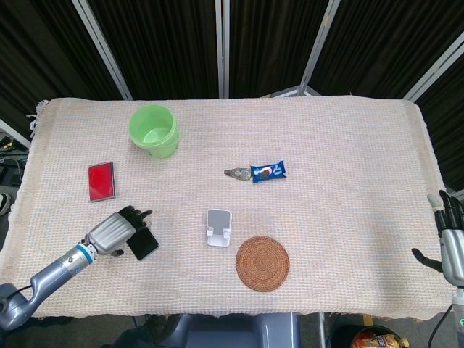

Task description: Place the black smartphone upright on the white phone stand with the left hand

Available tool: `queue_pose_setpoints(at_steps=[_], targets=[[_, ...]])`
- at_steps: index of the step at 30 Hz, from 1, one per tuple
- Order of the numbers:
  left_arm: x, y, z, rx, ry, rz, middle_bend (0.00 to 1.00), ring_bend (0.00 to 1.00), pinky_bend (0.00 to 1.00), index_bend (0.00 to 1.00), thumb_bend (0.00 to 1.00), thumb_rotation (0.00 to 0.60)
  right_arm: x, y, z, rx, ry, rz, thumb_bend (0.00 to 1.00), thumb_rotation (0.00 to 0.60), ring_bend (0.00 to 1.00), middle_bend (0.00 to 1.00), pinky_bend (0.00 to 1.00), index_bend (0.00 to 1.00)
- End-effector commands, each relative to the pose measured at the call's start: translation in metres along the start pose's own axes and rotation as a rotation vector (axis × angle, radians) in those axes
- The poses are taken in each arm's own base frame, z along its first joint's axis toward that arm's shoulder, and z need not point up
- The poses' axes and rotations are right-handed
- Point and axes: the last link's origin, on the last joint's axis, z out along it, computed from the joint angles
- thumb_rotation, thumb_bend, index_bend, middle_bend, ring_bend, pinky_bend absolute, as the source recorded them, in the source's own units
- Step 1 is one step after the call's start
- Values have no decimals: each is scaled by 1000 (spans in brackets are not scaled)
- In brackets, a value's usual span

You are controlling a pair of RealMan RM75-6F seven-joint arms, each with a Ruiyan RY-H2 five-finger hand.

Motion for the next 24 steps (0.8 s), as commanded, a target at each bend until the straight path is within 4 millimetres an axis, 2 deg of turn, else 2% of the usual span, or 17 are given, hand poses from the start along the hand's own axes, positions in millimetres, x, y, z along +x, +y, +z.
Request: queue_pose_setpoints(at_steps=[1, 11, 14, 16, 18, 24], targets=[[-1, 2, 4, -1, 9, -3, 12, 129, 142, 182, 0, 600, 0, 0, 0, 2, -1, 0, 0, 600, 0, 0, 0, 0], [-5, 6, 16, -7, 4, 5, 34, 153, 170, 201, 0, 600, -3, -1, 2, 2, -14, -2, 0, 600, 0, 0, 0, 0], [-6, 8, 19, -7, -1, 2, 131, 237, 214, 248, 9, 600, -3, -1, 2, 3, -15, -2, 0, 600, 0, 0, 0, 0], [-6, 8, 20, -7, 1, 6, 262, 349, 291, 343, 37, 600, -3, -1, 2, 4, -16, -2, 0, 600, 0, 0, 0, 0], [-5, 8, 20, -6, 12, 11, 325, 404, 331, 417, 55, 600, -3, -1, 2, 4, -16, -1, 0, 600, 0, 0, 0, 0], [-3, 5, 16, 6, 41, 12, 352, 425, 368, 483, 61, 600, -3, -1, 1, 5, -19, 4, 0, 600, 0, 0, 0, 0]])
